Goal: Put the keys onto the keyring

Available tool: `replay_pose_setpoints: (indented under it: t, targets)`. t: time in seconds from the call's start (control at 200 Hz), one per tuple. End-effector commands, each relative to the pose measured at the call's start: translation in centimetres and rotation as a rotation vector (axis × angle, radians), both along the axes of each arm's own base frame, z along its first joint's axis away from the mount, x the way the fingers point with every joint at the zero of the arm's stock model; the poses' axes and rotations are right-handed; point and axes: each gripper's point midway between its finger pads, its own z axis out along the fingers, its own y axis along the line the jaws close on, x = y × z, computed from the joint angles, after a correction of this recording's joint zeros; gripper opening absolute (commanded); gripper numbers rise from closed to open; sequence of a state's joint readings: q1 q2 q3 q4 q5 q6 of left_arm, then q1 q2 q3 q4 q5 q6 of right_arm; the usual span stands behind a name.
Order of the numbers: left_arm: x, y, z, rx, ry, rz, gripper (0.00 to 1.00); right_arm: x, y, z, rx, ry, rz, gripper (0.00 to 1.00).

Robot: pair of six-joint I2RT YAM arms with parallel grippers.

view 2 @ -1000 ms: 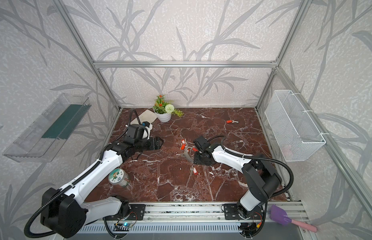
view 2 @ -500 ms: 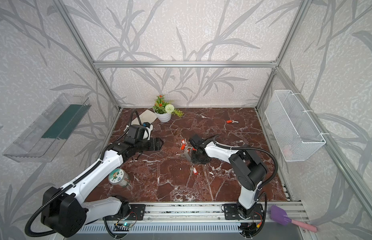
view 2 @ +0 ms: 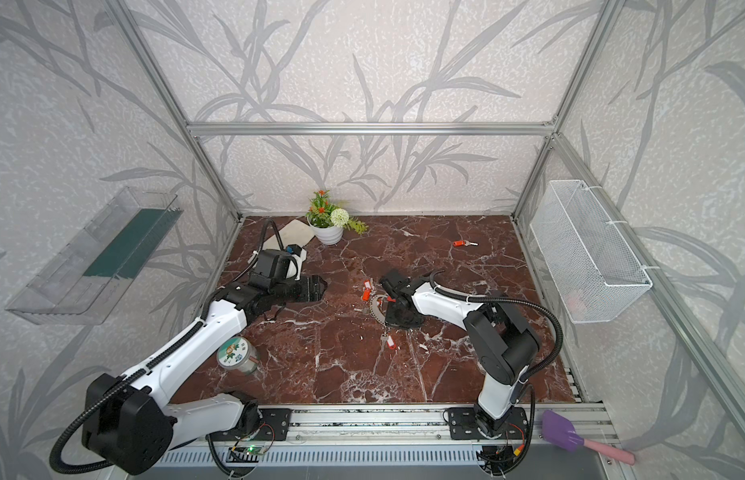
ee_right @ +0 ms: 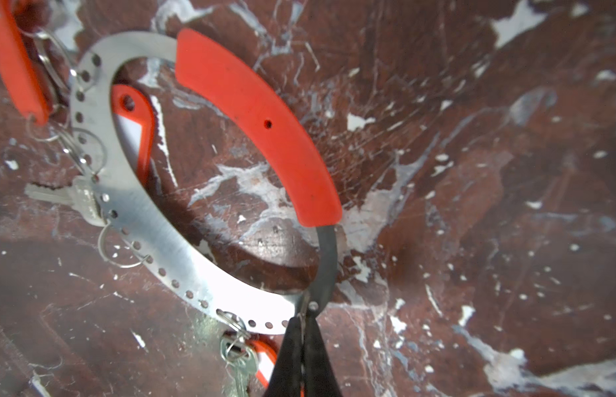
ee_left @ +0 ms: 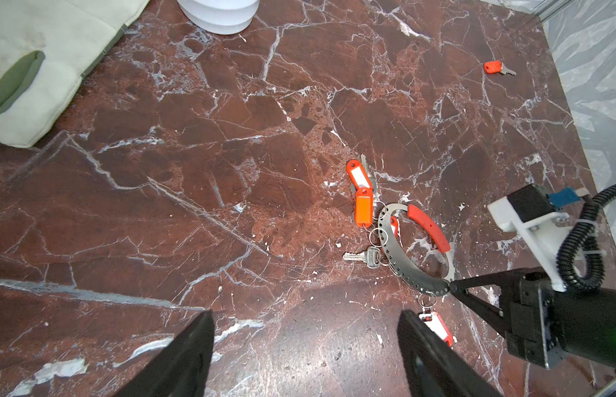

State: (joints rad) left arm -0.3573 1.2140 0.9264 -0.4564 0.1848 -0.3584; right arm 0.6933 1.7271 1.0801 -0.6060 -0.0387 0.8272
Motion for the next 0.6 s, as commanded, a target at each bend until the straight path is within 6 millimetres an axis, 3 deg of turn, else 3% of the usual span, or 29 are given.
replay_pose_setpoints:
  t: [0.0,0.35,0.595]
  targets:
    - [-0.2,0.1,-0.2,0.013,-0.005,-0.008,0.84,0.0,-0.7,2.9,-0.025,-0.048,0.024,0.0]
    - [-0.2,-0.4,0.6,-0.018,-0.016,-0.019,0.84,1.4,-1.1,12.1,0.009,-0.27,0.091,0.0]
    - [-0.1,-1.7,2.8,-0.092,-0.044,-0.056,0.84,1.8,0.3,17.1,0.135,-0.381,0.099,0.0]
